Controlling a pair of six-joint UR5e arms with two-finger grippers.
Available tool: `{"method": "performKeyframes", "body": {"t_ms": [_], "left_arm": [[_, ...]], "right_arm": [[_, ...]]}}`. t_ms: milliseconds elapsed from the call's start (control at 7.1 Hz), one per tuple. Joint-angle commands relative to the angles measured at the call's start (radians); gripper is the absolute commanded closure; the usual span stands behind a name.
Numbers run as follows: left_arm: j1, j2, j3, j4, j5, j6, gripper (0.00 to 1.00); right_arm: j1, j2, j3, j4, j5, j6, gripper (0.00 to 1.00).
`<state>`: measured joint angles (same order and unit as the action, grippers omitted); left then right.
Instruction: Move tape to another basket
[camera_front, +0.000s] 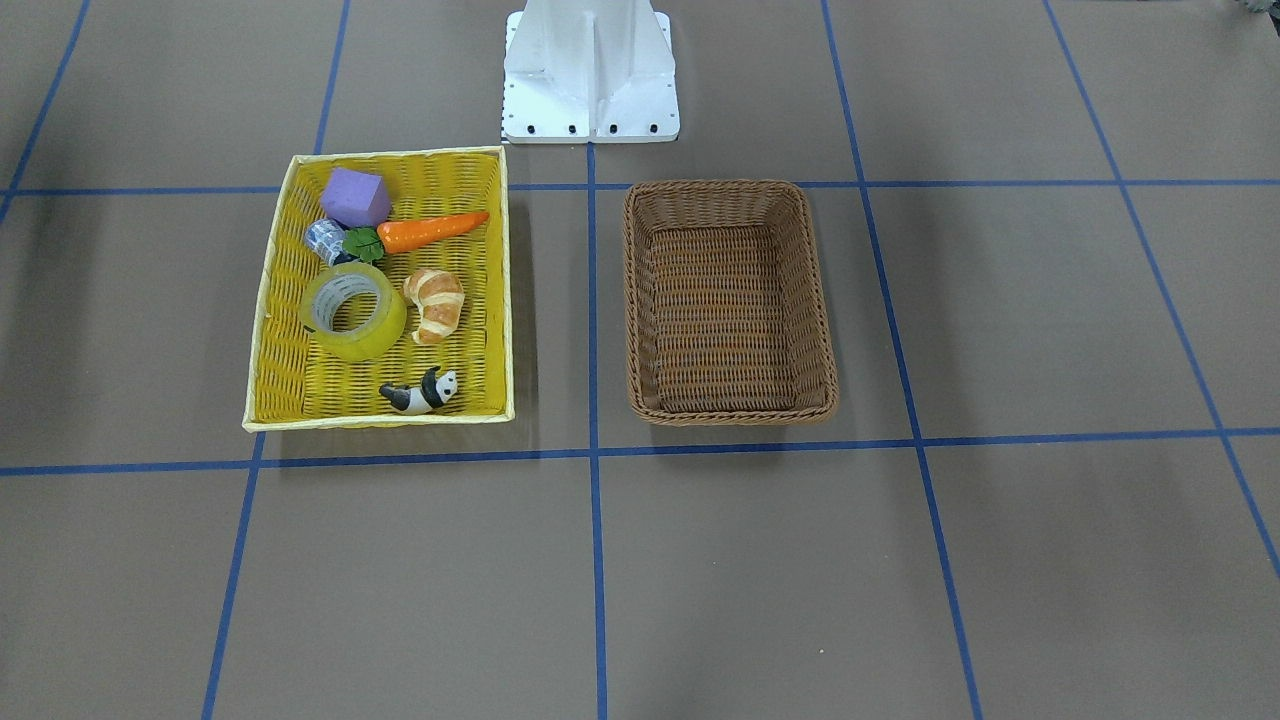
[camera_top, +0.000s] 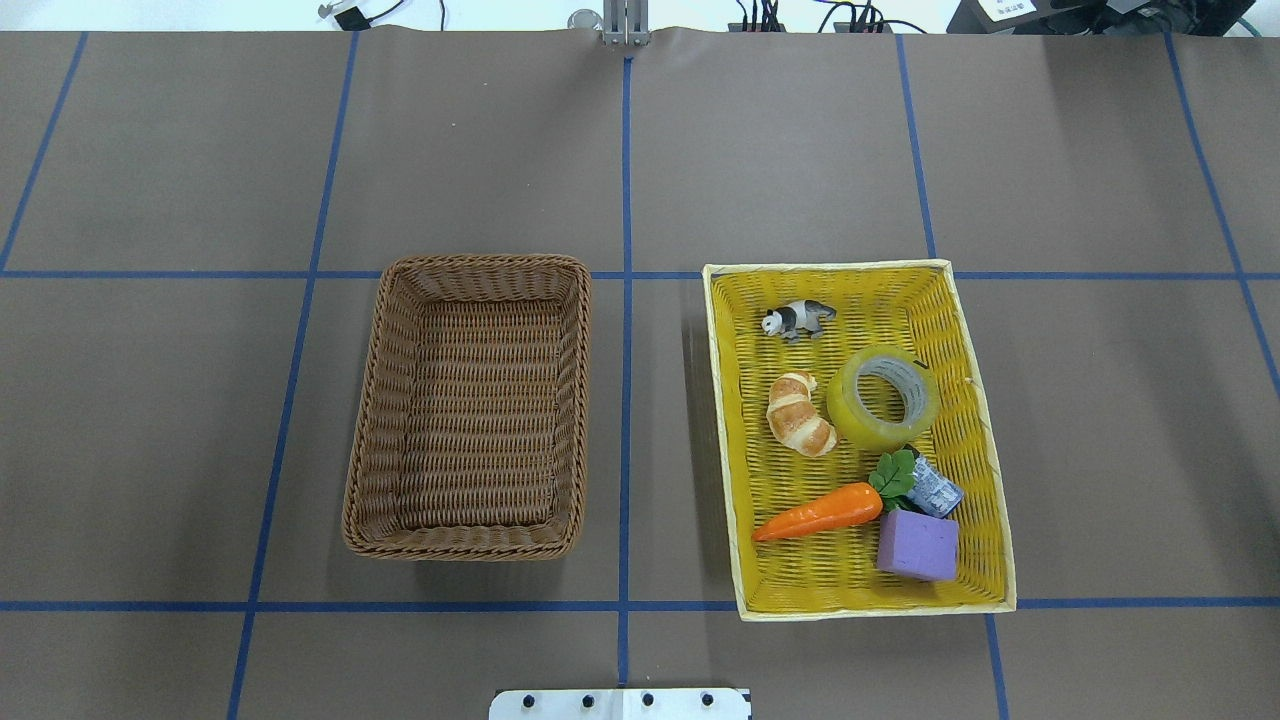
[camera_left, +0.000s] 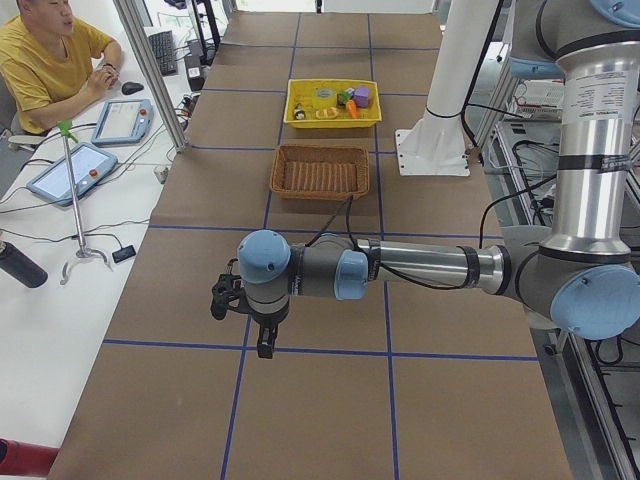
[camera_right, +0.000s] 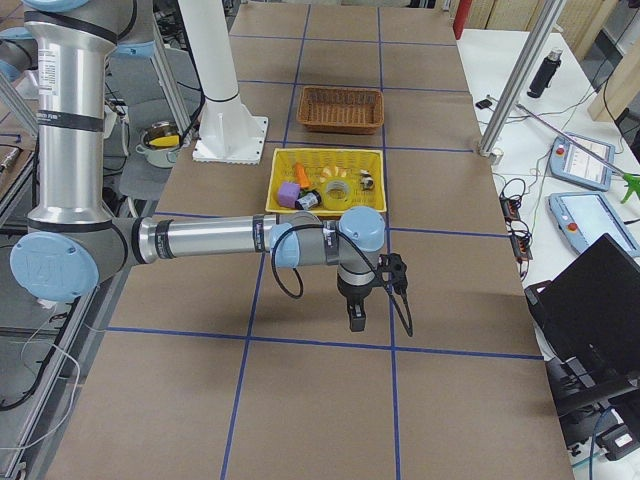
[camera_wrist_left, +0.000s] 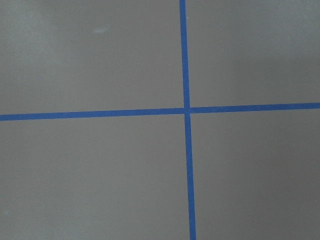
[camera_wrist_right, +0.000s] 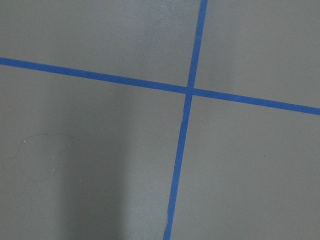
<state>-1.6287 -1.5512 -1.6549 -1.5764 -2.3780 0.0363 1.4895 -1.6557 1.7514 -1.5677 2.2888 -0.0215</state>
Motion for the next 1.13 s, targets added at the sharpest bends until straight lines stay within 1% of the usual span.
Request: {"method": "performKeyframes", "body": {"t_ms": [0,141,282,423,704,845,986], "left_arm": [[0.0,0.0,-0.003,0.001,-0.001,0.004,0.01],[0.0,0.0,-0.012,-0.001,-0.001,0.004,0.01],[0.0,0.002,-0.029,-0.001,0.0,0.005,0.01],[0.001,0.0,-0.035,-0.001,-0.001,0.005,0.01],[0.003,-0.029,-0.042,-0.002,-0.01,-0.007,0.01],[0.003,-0.039,-0.055,-0.002,-0.01,-0.006,0.01],[0.003,-0.041,-0.055,-0.002,-0.01,-0.006,0.01]], "right_arm": [[0.0,0.002,0.0,0.0,0.003,0.011,0.0],[0.0,0.007,0.017,0.0,0.008,0.012,0.0],[0.0,0.014,0.055,-0.002,0.011,0.012,0.0],[-0.002,0.016,0.059,-0.002,0.009,0.012,0.0],[-0.002,0.094,0.053,0.024,0.003,0.012,0.0],[-0.002,0.127,0.043,0.079,-0.002,0.012,0.0],[0.0,0.128,0.054,0.159,0.014,0.017,0.0]]}}
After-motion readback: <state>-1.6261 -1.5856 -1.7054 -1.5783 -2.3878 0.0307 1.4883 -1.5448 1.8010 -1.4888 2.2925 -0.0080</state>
